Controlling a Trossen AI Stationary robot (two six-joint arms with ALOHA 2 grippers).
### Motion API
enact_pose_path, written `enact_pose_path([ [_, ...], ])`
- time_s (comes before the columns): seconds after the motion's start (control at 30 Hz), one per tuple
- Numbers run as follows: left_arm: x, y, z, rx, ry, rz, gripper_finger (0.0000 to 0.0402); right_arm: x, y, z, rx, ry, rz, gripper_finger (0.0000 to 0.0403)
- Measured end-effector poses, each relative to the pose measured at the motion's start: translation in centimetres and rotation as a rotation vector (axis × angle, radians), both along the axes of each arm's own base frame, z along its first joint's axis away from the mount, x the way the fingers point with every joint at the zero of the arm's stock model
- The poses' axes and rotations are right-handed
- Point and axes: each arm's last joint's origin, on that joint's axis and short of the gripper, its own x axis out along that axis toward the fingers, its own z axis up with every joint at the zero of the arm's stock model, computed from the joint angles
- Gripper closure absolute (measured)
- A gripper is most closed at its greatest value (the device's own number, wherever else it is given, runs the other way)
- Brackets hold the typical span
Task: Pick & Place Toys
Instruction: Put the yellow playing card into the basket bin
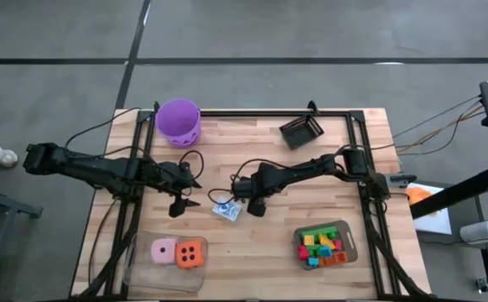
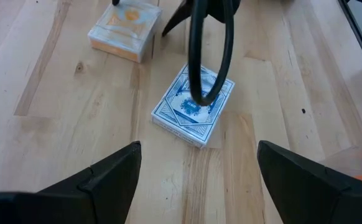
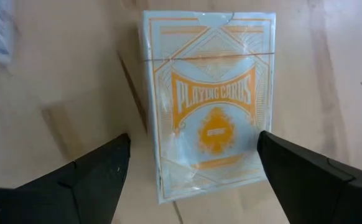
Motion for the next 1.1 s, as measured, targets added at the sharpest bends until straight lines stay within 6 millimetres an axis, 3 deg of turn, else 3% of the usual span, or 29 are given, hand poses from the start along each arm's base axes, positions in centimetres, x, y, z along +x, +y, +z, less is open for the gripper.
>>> enact_pose_path([
  [0.43, 0.0, 0.0, 0.0, 0.0, 0.0, 0.0, 0.0078, -0.9, 0.4, 0.3, -0.142, 0.057, -0.004, 0.0054],
  [0.7, 0.0, 0.0, 0.0, 0.0, 0.0, 0.0, 0.0078, -1.0, 0.7, 0.5, -0.16, 0.102, 0.116, 0.0054],
  [0.87, 0.0, 0.0, 0.0, 0.0, 0.0, 0.0, 0.0078, -0.8, -0.2, 0.3, -0.155, 0.133, 0.215, 0.0054],
  [1.1, 0.0, 0.0, 0.0, 0.0, 0.0, 0.0, 0.0078, -0.5, -2.8, 0.0, -0.073, 0.119, 0.227, 0.0054],
])
